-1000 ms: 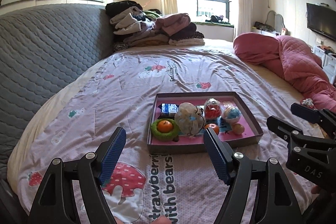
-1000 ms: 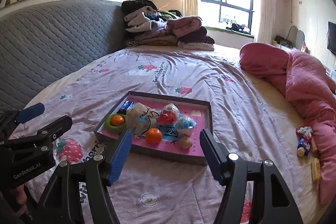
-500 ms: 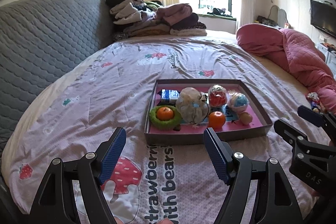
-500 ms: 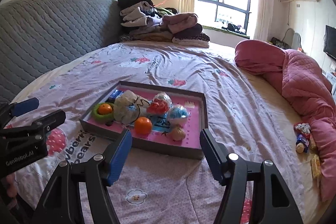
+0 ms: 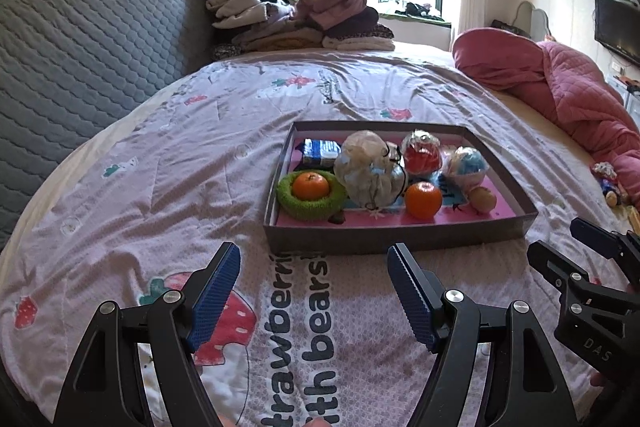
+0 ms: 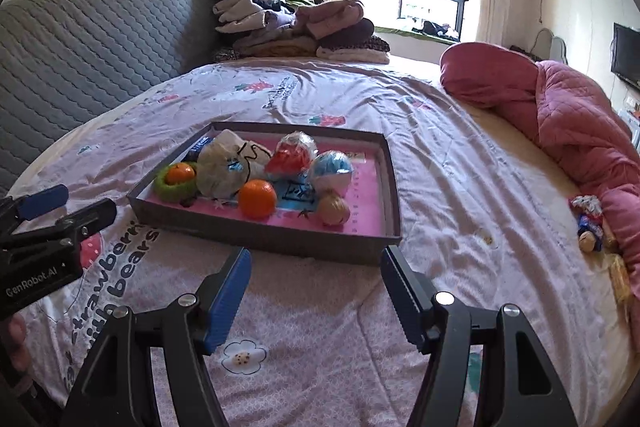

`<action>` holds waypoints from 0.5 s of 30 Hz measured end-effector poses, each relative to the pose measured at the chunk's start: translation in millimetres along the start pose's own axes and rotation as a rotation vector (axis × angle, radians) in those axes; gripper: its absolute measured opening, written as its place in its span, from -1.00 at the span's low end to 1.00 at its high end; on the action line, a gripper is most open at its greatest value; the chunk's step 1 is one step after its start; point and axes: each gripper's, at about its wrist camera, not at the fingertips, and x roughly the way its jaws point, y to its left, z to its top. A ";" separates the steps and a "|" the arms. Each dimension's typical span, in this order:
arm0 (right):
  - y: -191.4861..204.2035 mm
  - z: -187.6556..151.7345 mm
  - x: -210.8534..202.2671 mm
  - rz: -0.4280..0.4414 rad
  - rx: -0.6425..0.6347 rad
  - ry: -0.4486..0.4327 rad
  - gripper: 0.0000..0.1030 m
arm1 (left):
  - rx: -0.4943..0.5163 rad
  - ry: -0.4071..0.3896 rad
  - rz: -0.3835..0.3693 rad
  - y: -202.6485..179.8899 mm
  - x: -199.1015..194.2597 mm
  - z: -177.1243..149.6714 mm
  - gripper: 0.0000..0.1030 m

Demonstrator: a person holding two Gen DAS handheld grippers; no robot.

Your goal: Organize objects

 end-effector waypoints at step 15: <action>-6.3 -20.5 20.1 -0.011 0.020 0.042 0.29 | 0.005 0.035 -0.010 -3.6 21.3 -12.5 0.50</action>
